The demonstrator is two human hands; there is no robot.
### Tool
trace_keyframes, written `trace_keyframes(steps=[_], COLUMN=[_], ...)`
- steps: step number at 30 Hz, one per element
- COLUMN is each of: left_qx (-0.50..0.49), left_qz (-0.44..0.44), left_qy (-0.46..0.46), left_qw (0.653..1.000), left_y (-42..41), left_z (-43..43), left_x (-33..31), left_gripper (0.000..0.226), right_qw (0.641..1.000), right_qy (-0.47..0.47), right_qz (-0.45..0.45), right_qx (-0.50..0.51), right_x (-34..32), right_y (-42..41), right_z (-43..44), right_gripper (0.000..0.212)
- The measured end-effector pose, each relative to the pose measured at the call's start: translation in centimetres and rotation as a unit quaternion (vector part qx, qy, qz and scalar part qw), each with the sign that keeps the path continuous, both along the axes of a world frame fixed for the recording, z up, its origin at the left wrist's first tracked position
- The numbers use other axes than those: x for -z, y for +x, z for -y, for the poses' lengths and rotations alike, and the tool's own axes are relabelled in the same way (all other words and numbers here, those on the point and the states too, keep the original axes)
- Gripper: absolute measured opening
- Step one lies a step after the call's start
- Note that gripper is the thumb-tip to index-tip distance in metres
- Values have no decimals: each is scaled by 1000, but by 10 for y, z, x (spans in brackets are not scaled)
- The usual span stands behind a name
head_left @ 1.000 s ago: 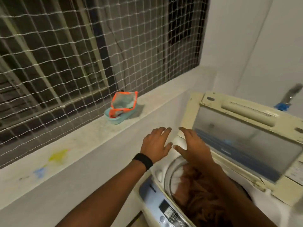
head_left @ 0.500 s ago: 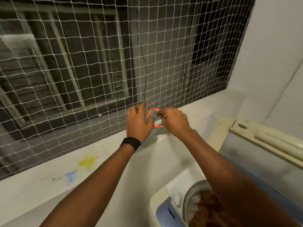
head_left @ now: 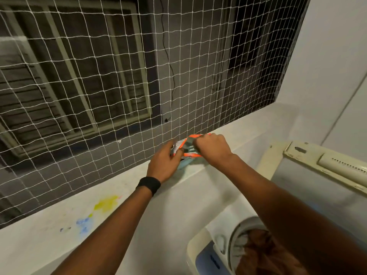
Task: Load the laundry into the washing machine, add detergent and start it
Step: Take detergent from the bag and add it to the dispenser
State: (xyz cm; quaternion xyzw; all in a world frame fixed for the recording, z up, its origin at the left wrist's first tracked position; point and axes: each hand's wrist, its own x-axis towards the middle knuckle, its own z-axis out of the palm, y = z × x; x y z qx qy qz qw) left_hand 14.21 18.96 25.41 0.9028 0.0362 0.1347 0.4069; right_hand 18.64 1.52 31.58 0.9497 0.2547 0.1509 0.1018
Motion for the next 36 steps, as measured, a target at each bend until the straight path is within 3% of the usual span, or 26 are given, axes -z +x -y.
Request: trace_keyframes(steps=[7,11,16,24,29,36], left_qx=[-6,-8,-11,-8,-6,-1], left_qz=[24,37,30,22,29,30], left_qy=[-9,-9,-11,-33,-27,-25], left_qw=[1000,999,999,999,999,999], left_y=[-2,-2,-4,-6,-8,-8], left_z=[3,4,7,10,14,14], left_x=[2,4,1,-8,-14,-15], left_gripper=[80,71,68,74,66,66], right_qw=[1000,987,923,827,894,879], right_qy=[14,138,324,511,424,450], right_qz=[3,-81,-199,-225,-139,-155], right_qx=[-16,15,53,68,42,32], right_x=[-2,7,9,16,19,19], right_y=[0,-1,8,10,0,2], right_z=[8,-3,-4,5,6,10], right_gripper=[24,20,16,12,18,14])
